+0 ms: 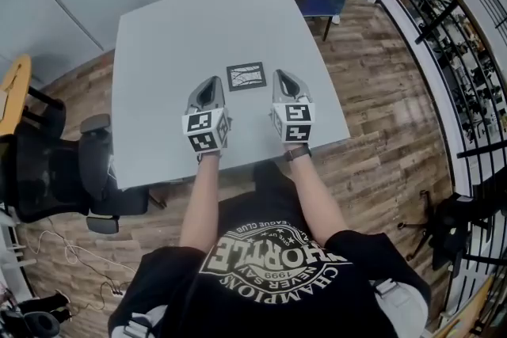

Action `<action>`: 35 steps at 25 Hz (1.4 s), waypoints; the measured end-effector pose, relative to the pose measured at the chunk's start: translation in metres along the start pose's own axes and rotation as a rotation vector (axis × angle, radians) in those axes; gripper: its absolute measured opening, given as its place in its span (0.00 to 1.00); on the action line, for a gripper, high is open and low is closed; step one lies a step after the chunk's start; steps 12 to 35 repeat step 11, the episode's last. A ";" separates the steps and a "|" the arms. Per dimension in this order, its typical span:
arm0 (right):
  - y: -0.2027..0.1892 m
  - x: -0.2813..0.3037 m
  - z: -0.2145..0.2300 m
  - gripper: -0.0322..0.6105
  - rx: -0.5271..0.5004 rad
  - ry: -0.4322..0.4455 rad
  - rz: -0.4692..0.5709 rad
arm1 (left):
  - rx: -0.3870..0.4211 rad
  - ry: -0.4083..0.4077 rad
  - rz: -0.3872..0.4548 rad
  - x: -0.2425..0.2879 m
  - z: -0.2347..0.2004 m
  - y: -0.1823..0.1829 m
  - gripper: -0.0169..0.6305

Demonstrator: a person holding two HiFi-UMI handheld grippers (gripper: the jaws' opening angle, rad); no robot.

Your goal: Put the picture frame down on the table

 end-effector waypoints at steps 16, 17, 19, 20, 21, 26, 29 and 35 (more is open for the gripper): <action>-0.013 0.017 0.019 0.05 -0.006 -0.009 -0.030 | -0.012 0.006 -0.022 0.029 -0.001 -0.012 0.04; -0.013 0.017 0.019 0.05 -0.006 -0.009 -0.030 | -0.012 0.006 -0.022 0.029 -0.001 -0.012 0.04; -0.013 0.017 0.019 0.05 -0.006 -0.009 -0.030 | -0.012 0.006 -0.022 0.029 -0.001 -0.012 0.04; -0.013 0.017 0.019 0.05 -0.006 -0.009 -0.030 | -0.012 0.006 -0.022 0.029 -0.001 -0.012 0.04; -0.013 0.017 0.019 0.05 -0.006 -0.009 -0.030 | -0.012 0.006 -0.022 0.029 -0.001 -0.012 0.04; -0.013 0.017 0.019 0.05 -0.006 -0.009 -0.030 | -0.012 0.006 -0.022 0.029 -0.001 -0.012 0.04; -0.013 0.017 0.019 0.05 -0.006 -0.009 -0.030 | -0.012 0.006 -0.022 0.029 -0.001 -0.012 0.04; -0.013 0.017 0.019 0.05 -0.006 -0.009 -0.030 | -0.012 0.006 -0.022 0.029 -0.001 -0.012 0.04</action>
Point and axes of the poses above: the fingertips, and each gripper's own axes: x forward along the fingers, z to its right, y out of its top, the point moved 2 cm from there along -x, backward along the fingers, and after that the axes turned 2 degrees about -y, right-handed, at the moved point
